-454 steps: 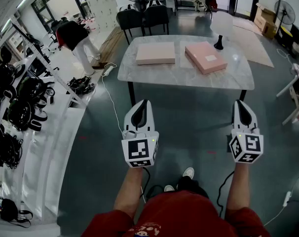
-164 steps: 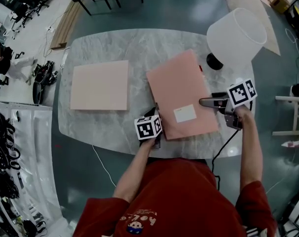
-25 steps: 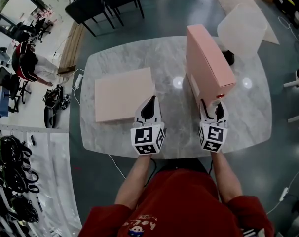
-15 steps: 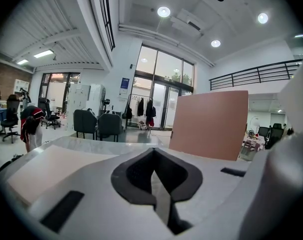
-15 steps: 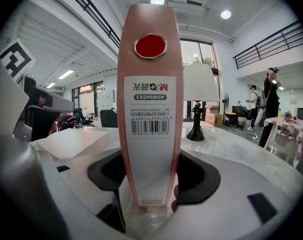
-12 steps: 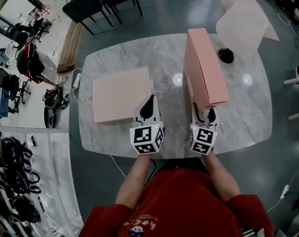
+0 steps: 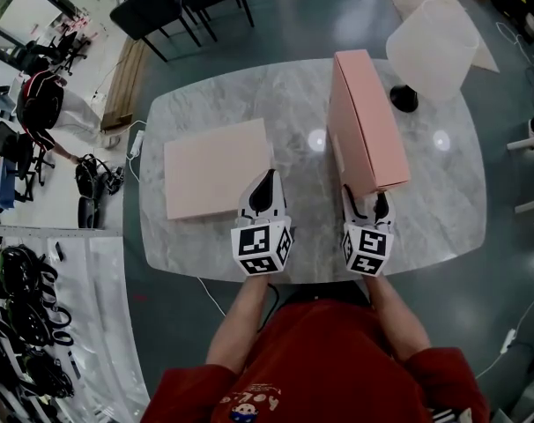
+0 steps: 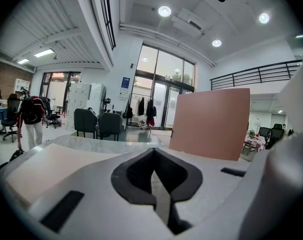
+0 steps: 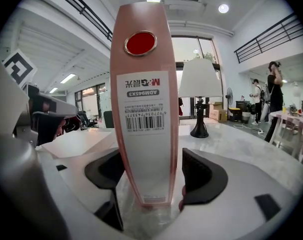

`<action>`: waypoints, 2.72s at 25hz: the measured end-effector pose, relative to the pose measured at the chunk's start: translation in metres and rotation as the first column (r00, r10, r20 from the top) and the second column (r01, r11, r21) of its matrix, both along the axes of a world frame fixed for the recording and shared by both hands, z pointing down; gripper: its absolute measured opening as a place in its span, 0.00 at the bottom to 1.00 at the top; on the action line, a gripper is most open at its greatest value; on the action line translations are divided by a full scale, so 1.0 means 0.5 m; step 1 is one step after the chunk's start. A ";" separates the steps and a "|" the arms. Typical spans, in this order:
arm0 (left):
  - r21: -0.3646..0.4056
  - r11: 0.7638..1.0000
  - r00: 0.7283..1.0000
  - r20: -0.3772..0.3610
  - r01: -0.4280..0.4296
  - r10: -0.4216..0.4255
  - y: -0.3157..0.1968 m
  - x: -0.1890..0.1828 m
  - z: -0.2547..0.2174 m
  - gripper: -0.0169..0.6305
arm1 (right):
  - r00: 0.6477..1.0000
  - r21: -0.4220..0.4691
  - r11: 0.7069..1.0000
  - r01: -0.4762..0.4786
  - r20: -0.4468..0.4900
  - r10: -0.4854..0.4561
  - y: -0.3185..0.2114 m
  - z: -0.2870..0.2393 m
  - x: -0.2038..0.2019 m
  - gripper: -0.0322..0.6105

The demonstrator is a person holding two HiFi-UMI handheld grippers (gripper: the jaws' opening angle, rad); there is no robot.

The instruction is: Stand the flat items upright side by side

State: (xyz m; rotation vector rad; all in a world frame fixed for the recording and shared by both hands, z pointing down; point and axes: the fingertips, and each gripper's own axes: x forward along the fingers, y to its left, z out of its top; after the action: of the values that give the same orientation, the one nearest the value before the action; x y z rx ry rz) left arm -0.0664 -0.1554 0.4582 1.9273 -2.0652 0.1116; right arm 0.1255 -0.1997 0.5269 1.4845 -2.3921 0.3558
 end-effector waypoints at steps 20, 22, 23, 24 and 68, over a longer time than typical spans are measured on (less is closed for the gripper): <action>-0.025 1.000 1.000 -0.017 -0.017 0.017 -0.067 -0.059 0.038 0.03 | 0.989 -0.269 0.954 0.132 0.106 -0.107 0.126 0.043 -0.053 0.53; -0.028 1.000 1.000 -0.018 -0.010 0.009 -0.064 -0.070 0.033 0.03 | 0.983 -0.286 0.943 0.170 0.121 -0.141 0.135 0.038 -0.079 0.47; -0.029 1.000 1.000 -0.018 -0.004 0.004 -0.061 -0.076 0.028 0.03 | 0.979 -0.288 0.939 0.189 0.127 -0.159 0.139 0.033 -0.092 0.45; -0.029 1.000 1.000 -0.015 0.002 -0.003 -0.056 -0.082 0.023 0.03 | 0.975 -0.285 0.935 0.208 0.131 -0.177 0.141 0.026 -0.105 0.42; -0.140 0.924 0.935 0.068 0.356 -0.349 0.162 -0.549 0.041 0.03 | 0.839 -0.094 0.835 0.543 0.113 -0.533 0.006 -0.062 -0.667 0.26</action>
State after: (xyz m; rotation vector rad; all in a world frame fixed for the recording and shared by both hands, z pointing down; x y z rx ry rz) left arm -0.3411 -0.0744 0.4786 1.4508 -2.3214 0.2193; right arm -0.2079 -0.1968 0.4961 0.6971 -2.6646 0.4196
